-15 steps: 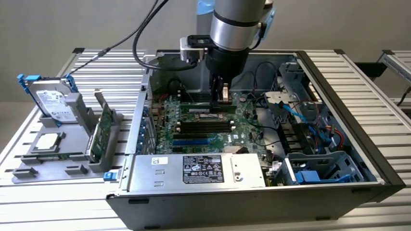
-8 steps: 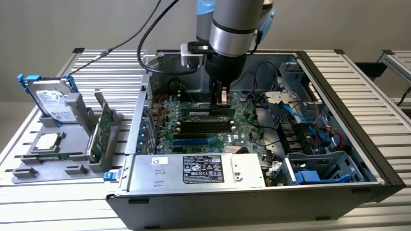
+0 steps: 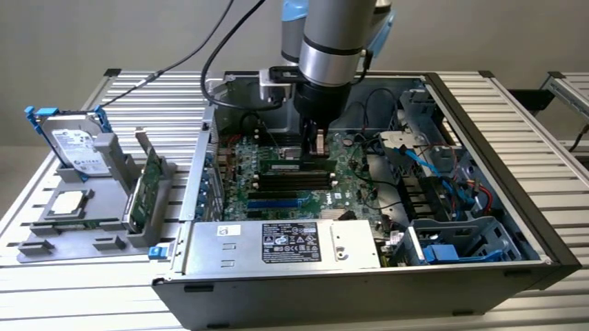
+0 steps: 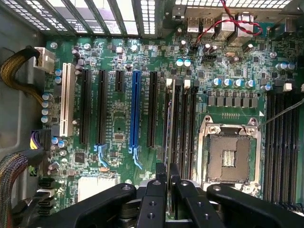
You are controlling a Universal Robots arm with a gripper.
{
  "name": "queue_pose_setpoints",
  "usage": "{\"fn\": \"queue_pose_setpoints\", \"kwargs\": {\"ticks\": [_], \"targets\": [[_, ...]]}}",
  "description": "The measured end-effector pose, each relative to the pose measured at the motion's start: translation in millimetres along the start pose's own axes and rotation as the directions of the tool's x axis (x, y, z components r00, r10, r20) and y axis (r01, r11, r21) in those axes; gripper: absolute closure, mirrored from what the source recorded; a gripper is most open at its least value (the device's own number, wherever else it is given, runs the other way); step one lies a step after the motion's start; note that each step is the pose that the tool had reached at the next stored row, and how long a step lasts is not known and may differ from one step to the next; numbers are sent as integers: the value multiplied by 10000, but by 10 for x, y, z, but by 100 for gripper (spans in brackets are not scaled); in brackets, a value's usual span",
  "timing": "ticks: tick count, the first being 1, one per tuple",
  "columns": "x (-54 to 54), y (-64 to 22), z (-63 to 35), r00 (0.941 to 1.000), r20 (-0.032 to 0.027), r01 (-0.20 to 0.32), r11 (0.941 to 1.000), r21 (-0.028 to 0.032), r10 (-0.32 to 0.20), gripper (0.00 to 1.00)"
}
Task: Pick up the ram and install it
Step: 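Insert the ram into the slot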
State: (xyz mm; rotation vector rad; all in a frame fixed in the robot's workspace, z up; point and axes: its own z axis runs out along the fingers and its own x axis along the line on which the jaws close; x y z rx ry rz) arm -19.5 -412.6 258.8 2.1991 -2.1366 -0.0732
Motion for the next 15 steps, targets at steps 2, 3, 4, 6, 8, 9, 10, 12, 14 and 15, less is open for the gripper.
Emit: {"fn": "queue_pose_setpoints", "kwargs": {"ticks": [2,3,4,6,8,9,10,12,14,15], "targets": [[-19,-3,35,10000,-85,-2,10000,16,2,86],[-29,-5,49,9999,-110,-1,10000,25,2,86],[-37,-6,63,9999,-129,3,10000,40,-2,86],[-49,-5,91,9999,-148,19,10000,90,-18,86],[-55,5,116,9999,-162,46,9999,145,-43,86],[-58,9,131,9998,-168,60,9998,166,-57,86],[-62,13,146,9998,-178,75,9998,179,-72,86],[-75,17,178,9997,-201,112,9997,199,-108,86],[-87,17,208,9996,-228,155,9997,208,-150,86],[-92,17,221,9996,-244,173,9996,210,-168,86]]}}
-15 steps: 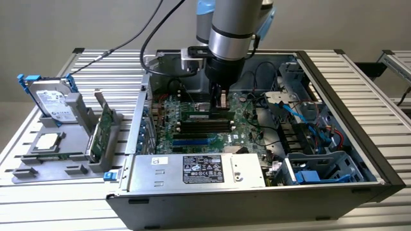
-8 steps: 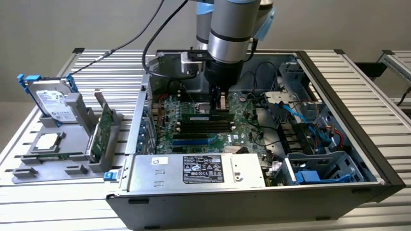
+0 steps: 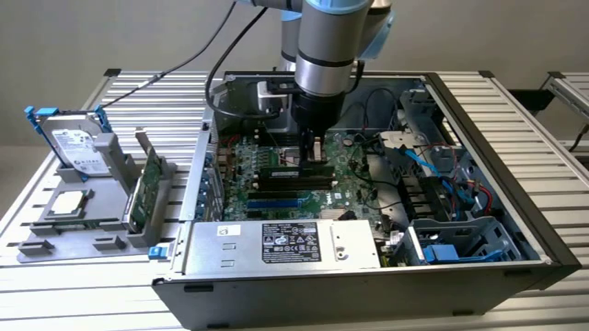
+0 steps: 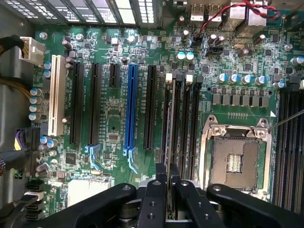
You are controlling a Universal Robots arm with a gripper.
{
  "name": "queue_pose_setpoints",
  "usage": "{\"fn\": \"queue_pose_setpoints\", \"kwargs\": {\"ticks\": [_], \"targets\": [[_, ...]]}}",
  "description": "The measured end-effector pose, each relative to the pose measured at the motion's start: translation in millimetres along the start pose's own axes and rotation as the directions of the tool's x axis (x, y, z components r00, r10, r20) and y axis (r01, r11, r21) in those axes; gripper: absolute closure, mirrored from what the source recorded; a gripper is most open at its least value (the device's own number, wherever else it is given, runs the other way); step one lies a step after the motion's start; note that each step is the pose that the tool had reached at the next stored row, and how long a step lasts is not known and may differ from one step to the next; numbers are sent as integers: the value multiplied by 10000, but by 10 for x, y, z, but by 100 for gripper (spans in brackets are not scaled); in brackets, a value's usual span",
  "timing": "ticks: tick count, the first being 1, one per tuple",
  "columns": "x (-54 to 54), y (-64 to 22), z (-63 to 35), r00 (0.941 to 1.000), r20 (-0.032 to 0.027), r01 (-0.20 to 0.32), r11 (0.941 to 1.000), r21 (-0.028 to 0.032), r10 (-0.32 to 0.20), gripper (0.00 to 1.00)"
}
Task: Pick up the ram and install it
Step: 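Insert the ram into the slot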
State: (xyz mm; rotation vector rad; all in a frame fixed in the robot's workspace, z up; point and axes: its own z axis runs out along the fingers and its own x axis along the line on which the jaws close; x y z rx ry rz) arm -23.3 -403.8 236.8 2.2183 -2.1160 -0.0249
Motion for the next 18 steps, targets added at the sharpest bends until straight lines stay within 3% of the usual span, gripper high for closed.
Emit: {"fn": "queue_pose_setpoints", "kwargs": {"ticks": [5,18], "targets": [[-14,6,32,9999,-39,111,9999,5,-111,86],[-17,10,105,9998,-55,192,9998,8,-192,86]]}}
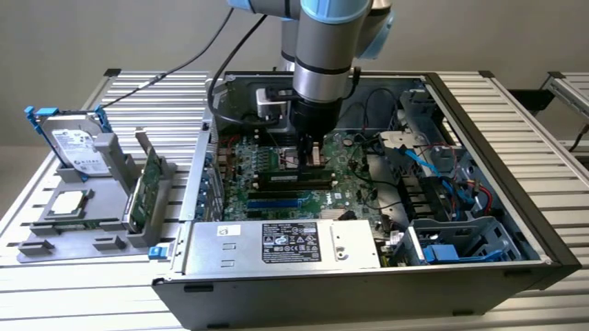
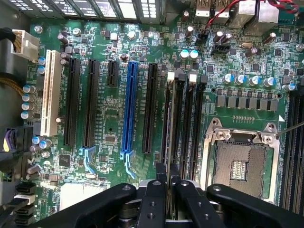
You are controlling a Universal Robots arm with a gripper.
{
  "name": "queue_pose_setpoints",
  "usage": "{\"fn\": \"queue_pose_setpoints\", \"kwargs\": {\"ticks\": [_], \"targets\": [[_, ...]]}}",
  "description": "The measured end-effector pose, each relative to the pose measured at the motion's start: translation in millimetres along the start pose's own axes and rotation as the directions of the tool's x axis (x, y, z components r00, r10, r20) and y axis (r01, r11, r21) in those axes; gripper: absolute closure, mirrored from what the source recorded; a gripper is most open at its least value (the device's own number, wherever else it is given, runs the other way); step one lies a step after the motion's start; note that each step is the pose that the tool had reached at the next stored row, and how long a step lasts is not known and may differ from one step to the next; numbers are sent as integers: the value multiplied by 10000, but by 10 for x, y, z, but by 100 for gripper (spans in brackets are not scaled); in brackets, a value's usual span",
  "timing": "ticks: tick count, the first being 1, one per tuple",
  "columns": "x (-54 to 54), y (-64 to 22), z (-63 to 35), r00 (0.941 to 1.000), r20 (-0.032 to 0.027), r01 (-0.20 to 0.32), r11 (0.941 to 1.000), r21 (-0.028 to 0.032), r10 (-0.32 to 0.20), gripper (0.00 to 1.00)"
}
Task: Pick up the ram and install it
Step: 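Insert the ram into the slot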
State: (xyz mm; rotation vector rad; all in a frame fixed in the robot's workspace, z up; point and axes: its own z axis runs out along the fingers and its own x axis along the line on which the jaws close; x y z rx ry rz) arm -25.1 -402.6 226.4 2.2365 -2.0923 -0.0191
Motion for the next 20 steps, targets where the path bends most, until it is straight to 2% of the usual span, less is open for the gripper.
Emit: {"fn": "queue_pose_setpoints", "kwargs": {"ticks": [20], "targets": [[8,1,50,10000,3,-8,10000,-8,8,86]]}}
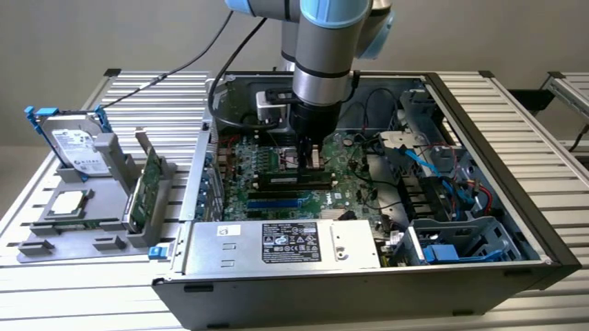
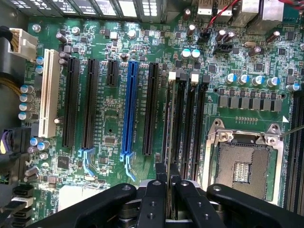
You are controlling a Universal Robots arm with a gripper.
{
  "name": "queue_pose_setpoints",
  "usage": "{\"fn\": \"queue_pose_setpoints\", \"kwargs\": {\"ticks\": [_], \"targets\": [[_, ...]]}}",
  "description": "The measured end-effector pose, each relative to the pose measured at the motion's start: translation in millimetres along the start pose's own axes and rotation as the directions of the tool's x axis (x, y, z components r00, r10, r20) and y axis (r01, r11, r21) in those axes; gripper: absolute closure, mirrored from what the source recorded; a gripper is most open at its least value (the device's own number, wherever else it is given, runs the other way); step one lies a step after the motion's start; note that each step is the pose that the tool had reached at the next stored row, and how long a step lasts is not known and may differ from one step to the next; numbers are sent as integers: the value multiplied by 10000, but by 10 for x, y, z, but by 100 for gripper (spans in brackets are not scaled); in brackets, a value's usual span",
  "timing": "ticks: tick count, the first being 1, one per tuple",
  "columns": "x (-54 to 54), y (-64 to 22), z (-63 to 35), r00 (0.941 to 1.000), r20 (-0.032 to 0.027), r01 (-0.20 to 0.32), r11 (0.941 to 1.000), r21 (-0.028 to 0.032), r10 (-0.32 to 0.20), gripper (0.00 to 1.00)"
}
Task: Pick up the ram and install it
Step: 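Insert the ram into the slot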
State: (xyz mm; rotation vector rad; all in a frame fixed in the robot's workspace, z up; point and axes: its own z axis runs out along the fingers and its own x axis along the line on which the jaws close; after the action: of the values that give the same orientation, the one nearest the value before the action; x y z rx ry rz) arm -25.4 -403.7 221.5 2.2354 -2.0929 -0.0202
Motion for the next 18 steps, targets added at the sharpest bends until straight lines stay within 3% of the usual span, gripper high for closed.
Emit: {"fn": "queue_pose_setpoints", "kwargs": {"ticks": [18], "targets": [[-1,1,20,9996,18,-291,9996,-14,291,86]]}}
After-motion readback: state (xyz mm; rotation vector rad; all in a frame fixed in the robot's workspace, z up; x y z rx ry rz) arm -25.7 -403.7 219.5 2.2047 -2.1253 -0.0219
